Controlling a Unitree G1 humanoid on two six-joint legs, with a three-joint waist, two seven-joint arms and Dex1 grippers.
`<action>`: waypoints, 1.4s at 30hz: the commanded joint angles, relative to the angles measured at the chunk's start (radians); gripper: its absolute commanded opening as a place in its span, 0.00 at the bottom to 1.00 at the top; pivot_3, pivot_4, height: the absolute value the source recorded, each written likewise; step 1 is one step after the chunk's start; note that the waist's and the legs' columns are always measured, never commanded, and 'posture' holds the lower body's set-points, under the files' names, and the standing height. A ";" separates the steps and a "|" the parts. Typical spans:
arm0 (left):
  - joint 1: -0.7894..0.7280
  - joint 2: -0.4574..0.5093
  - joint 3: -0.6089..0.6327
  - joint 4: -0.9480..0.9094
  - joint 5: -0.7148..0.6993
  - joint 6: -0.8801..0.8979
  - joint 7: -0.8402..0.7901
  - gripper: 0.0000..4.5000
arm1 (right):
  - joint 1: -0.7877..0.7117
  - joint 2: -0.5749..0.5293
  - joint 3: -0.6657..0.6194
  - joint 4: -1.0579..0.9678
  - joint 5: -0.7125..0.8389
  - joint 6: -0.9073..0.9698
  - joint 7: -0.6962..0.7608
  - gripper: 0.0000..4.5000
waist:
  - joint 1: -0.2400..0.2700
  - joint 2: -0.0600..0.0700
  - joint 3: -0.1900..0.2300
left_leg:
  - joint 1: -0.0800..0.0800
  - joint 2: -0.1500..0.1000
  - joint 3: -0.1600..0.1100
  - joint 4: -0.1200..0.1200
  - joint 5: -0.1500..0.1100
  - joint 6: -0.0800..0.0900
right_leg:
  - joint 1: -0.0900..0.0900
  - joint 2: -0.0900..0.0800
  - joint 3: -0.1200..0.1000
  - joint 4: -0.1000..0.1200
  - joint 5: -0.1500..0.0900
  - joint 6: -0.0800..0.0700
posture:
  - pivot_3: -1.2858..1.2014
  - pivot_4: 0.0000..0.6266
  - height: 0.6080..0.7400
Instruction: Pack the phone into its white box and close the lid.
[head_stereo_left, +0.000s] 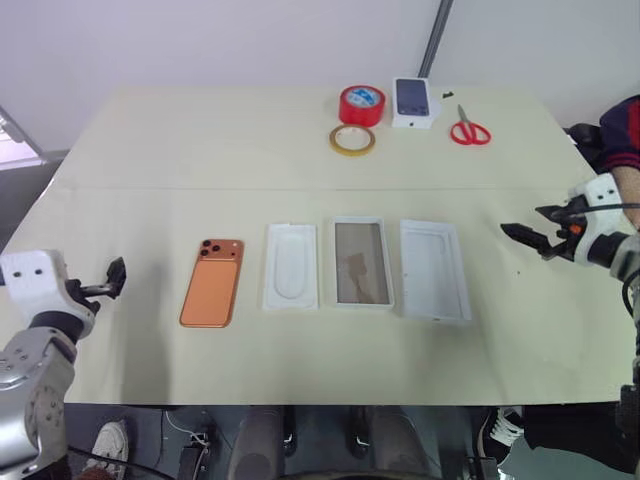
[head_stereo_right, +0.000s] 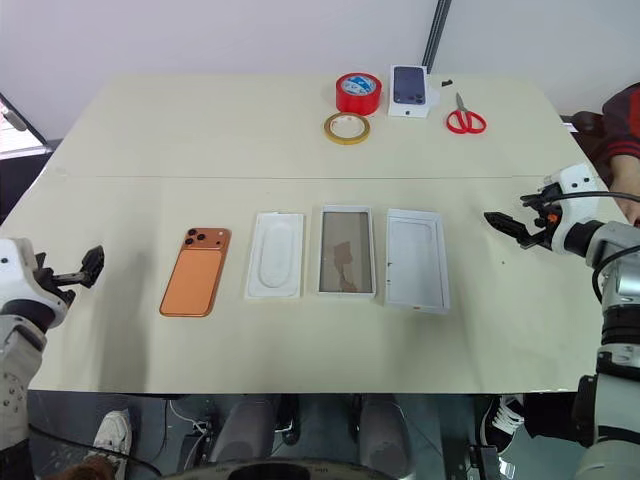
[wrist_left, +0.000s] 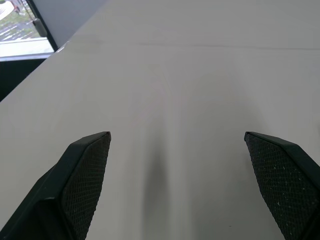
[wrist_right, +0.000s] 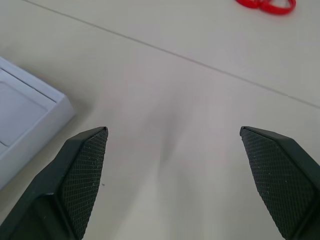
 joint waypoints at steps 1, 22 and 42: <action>-0.013 0.002 0.008 -0.042 0.002 -0.018 0.011 1.00 | -0.041 -0.021 -0.005 0.021 -0.007 -0.032 0.000 0.98 | 0.000 0.000 0.000 | 0.000 0.000 0.000 0.000 0.000 0.000 | 0.000 0.000 0.000 0.000 0.000 0.000 | 0.52 0.24 0.97; -0.252 -0.034 -0.356 -0.160 -0.164 0.227 -0.043 1.00 | 0.082 0.049 0.107 -0.528 0.068 0.106 0.086 0.98 | 0.003 0.000 0.000 | 0.001 0.000 -0.001 0.003 0.002 0.003 | 0.003 0.001 0.000 0.001 0.000 0.001 | 0.52 0.24 0.97; -0.495 -0.187 -0.352 -0.038 -0.296 0.802 0.035 1.00 | 0.212 0.101 0.238 -1.030 0.193 0.287 0.054 0.98 | 0.004 -0.002 0.001 | 0.001 -0.001 -0.004 0.006 0.002 0.003 | 0.005 0.001 -0.001 0.002 0.000 0.001 | 0.52 0.24 0.97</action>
